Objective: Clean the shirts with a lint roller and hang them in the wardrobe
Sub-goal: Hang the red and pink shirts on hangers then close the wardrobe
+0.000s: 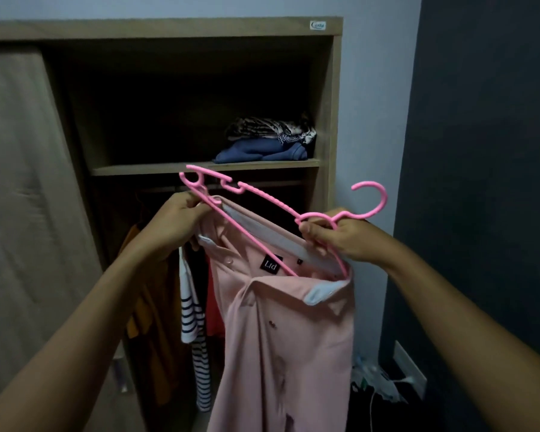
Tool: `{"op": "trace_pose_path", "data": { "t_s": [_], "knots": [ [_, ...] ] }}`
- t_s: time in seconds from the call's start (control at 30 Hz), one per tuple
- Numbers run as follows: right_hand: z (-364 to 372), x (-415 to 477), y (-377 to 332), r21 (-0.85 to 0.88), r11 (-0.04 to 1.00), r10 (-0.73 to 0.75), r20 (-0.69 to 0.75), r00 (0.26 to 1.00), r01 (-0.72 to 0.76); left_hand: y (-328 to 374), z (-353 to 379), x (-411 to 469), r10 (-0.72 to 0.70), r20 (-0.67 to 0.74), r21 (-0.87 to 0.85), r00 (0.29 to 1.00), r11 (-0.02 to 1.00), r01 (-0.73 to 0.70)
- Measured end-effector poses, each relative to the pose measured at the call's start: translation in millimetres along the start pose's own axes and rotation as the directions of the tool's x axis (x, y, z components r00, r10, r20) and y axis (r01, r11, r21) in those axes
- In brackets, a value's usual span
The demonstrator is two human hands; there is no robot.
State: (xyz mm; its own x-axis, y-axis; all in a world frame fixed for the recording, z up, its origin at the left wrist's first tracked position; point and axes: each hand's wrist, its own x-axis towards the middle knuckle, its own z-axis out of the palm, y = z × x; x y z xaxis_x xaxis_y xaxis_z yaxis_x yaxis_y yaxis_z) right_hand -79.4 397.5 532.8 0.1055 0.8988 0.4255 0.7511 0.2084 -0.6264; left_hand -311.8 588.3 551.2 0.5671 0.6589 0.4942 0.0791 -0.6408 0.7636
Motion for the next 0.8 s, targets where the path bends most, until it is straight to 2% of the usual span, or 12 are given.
{"op": "trace_pose_path", "data": {
  "t_s": [0.1,0.2,0.27,0.33,0.37,0.4,0.47,0.53,0.6,0.7,0.73,0.8],
  "knots": [
    [-4.4,-1.6,16.5,-0.148,0.987,0.074,0.042,0.996,-0.067,-8.2,-14.0,1.8,-0.039,-0.055,0.003,0.998,0.999,0.039],
    [-5.9,0.0,33.2,-0.319,0.938,0.198,0.176,0.964,-0.134,-10.4,-20.4,2.0,-0.064,-0.049,-0.006,0.997,0.998,0.064],
    [1.4,4.1,32.4,-0.420,0.889,0.311,0.258,0.915,-0.184,-7.3,-12.4,0.6,-0.017,-0.046,0.034,0.999,0.999,0.018],
    [9.0,13.1,27.3,-0.516,0.829,0.386,0.245,0.889,-0.217,-2.9,2.0,-1.3,0.075,-0.048,0.113,0.996,0.991,-0.069],
    [12.7,17.3,23.7,-0.496,0.843,0.361,0.233,0.903,-0.209,-2.7,7.6,-1.1,0.118,-0.041,0.164,0.992,0.980,-0.110],
    [15.6,21.3,20.3,-0.389,0.904,0.284,0.240,0.928,-0.176,-1.7,11.3,-2.0,0.140,-0.029,0.198,0.990,0.971,-0.132],
    [12.3,25.7,11.2,-0.046,0.993,0.113,0.208,0.972,-0.105,-3.5,12.6,-1.8,0.140,-0.010,0.207,0.990,0.969,-0.135],
    [-4.7,28.0,2.5,0.141,0.987,0.061,0.088,0.994,-0.073,-6.8,9.2,-3.5,0.122,-0.020,0.223,0.992,0.968,-0.114],
    [-20.9,30.5,-1.6,0.132,0.985,0.107,0.042,0.993,-0.112,-9.5,7.3,-5.4,0.091,-0.037,0.234,0.995,0.969,-0.080],
    [-30.4,36.2,-4.9,0.052,0.976,0.209,0.071,0.975,-0.213,-6.2,12.8,-10.8,0.077,-0.060,0.249,0.995,0.967,-0.060],
    [-30.9,39.3,-6.7,0.075,0.973,0.214,0.042,0.976,-0.216,-3.9,16.3,-12.8,0.082,-0.065,0.252,0.995,0.966,-0.063],
    [-30.0,44.2,-13.3,0.104,0.984,0.158,-0.111,0.981,-0.147,2.4,22.2,-15.4,0.104,-0.094,0.253,0.990,0.964,-0.077]
  ]
}}
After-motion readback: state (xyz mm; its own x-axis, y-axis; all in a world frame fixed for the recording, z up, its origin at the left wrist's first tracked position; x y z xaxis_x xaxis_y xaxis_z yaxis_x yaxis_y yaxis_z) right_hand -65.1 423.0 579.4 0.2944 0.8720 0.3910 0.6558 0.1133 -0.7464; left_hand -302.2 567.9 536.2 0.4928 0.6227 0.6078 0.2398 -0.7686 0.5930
